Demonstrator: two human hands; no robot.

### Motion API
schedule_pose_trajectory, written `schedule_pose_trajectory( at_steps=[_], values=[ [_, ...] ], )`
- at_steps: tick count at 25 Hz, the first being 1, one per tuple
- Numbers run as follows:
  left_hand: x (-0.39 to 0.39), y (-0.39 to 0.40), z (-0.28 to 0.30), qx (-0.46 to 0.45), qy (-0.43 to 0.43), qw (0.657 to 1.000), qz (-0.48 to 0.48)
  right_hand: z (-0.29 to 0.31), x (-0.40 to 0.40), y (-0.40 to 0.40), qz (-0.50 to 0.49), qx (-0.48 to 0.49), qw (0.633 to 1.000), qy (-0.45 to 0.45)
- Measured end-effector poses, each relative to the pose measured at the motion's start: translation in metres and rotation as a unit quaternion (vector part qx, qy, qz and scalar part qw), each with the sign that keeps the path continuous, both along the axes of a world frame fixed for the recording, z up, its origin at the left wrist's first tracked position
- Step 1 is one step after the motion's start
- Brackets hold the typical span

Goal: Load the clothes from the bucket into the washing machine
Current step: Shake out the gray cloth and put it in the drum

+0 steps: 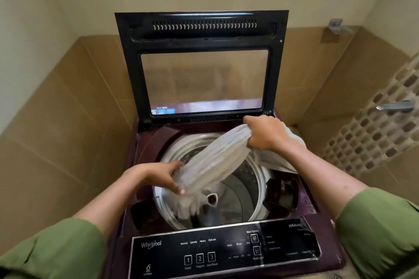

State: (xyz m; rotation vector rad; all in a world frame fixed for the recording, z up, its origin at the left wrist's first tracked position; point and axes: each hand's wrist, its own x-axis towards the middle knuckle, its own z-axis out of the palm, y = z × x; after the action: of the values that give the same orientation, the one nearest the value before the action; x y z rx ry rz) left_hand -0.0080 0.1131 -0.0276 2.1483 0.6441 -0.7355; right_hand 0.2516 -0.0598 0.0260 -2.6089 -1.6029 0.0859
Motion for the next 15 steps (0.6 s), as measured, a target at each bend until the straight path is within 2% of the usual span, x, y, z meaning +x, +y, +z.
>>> schedule_pose_trajectory(
  at_steps=[1,4,7,9,11,13,15],
  values=[
    [0.006,-0.004,0.001,-0.026,-0.02,0.999,0.009,0.003,-0.014,0.01,0.032,-0.002,0.999,-0.019],
    [0.037,-0.026,0.012,-0.073,-0.201,0.973,0.083,-0.004,-0.07,0.038,0.137,-0.006,0.989,-0.048],
    [0.046,-0.035,0.016,-0.056,-0.276,0.947,0.155,-0.009,-0.091,0.054,0.159,0.023,0.987,0.009],
    [0.032,-0.023,0.02,0.007,-0.274,0.954,0.125,-0.012,-0.078,0.05,0.182,-0.013,0.979,0.086],
    [0.011,-0.004,0.025,0.041,-0.223,0.968,0.104,-0.02,-0.054,0.034,0.186,-0.112,0.97,0.105],
    [-0.005,0.009,0.027,0.015,-0.184,0.976,0.113,-0.033,-0.029,0.009,0.135,-0.215,0.963,0.091],
    [-0.013,0.007,0.021,-0.049,-0.147,0.982,0.107,-0.041,-0.01,-0.014,0.084,-0.256,0.96,0.08]
  ],
)
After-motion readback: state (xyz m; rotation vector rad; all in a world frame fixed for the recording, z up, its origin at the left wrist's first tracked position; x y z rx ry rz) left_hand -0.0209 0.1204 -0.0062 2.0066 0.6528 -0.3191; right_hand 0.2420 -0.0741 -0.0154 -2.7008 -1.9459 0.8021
